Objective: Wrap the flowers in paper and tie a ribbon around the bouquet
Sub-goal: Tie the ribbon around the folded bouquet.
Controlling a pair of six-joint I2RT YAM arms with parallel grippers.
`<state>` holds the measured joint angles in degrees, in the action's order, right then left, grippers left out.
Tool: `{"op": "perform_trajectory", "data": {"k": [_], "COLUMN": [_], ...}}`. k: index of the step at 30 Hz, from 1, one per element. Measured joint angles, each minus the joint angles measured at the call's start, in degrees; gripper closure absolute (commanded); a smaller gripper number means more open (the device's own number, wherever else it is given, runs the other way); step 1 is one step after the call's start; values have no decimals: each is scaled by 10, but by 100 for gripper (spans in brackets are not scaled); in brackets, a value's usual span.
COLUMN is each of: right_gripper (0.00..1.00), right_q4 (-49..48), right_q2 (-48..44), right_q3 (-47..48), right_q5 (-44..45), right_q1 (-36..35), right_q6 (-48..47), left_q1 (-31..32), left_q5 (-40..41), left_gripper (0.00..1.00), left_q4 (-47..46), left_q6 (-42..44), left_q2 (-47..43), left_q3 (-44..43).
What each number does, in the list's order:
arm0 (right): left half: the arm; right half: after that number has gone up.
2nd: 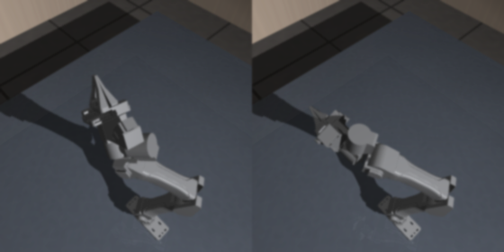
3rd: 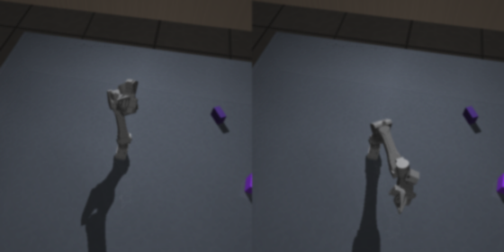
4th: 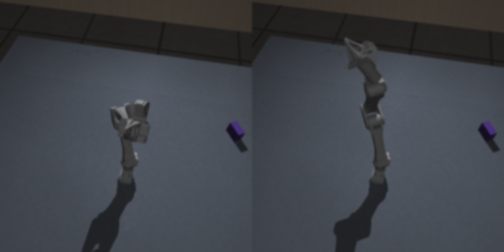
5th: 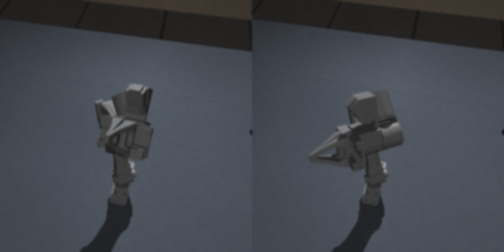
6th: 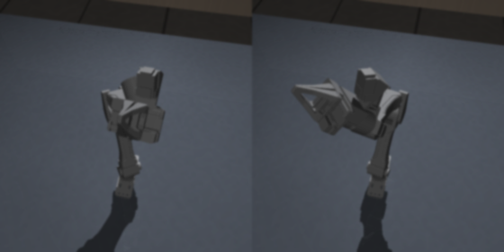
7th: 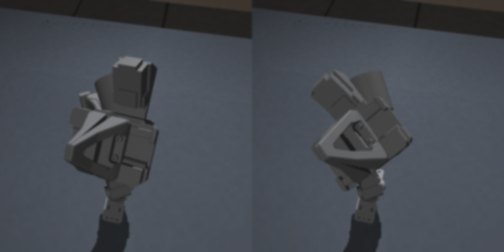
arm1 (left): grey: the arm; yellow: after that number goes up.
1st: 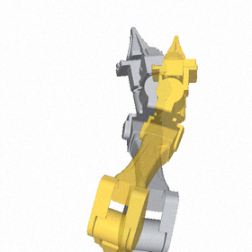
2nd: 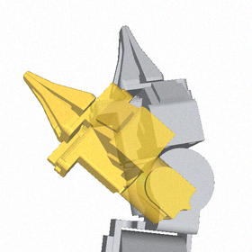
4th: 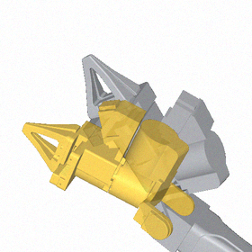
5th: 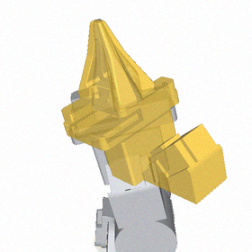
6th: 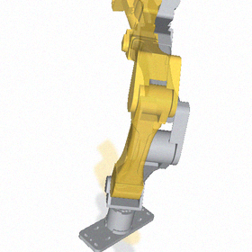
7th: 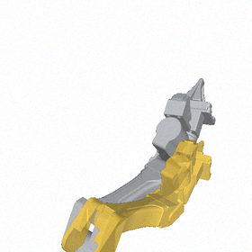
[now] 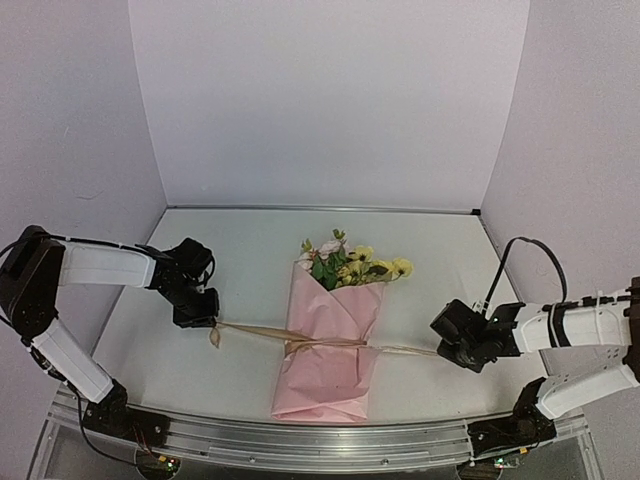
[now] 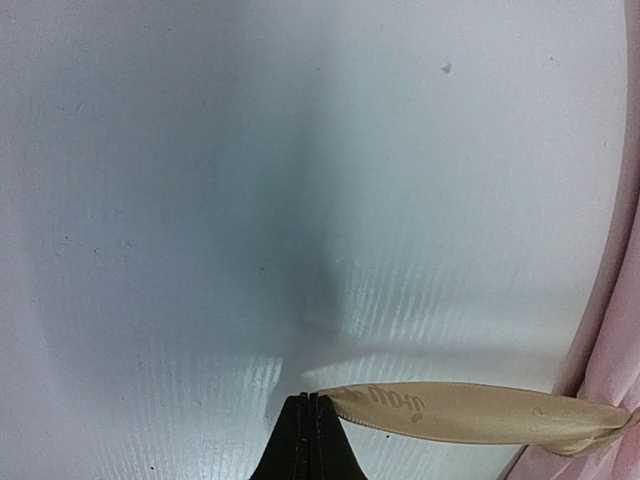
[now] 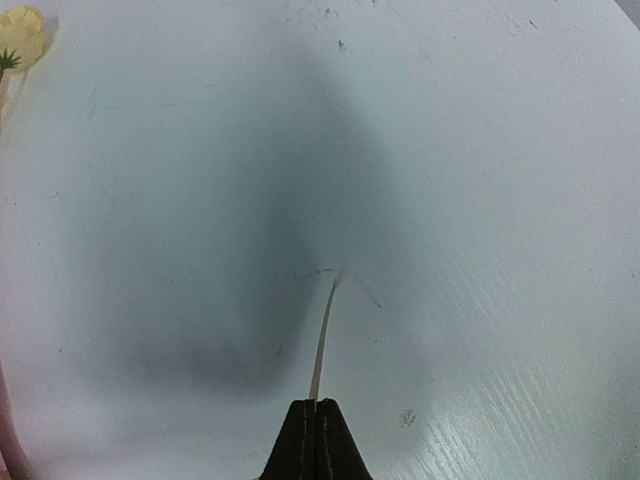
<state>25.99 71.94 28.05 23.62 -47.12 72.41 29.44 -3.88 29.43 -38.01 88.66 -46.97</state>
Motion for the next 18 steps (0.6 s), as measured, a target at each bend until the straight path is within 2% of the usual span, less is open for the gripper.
{"op": "perform_trajectory", "data": {"k": [8,14,18], "right_gripper": [100,100,98], "right_q4": [1,3,3], "right_q2": [3,45,54], "right_q3": [16,79,88], "right_q5": [0,-6,-13], "right_q1": [66,70,69], "right_q6": [-34,-69,-77], "left_q1": [-52,-46,-35], "left_q5": [-18,-44,-56], "left_gripper": [100,100,100], "left_q4": [-14,-36,-41], "left_q6": [5,17,17], "left_q2": [-4,-9,-2], "left_q3": [20,20,12]}}
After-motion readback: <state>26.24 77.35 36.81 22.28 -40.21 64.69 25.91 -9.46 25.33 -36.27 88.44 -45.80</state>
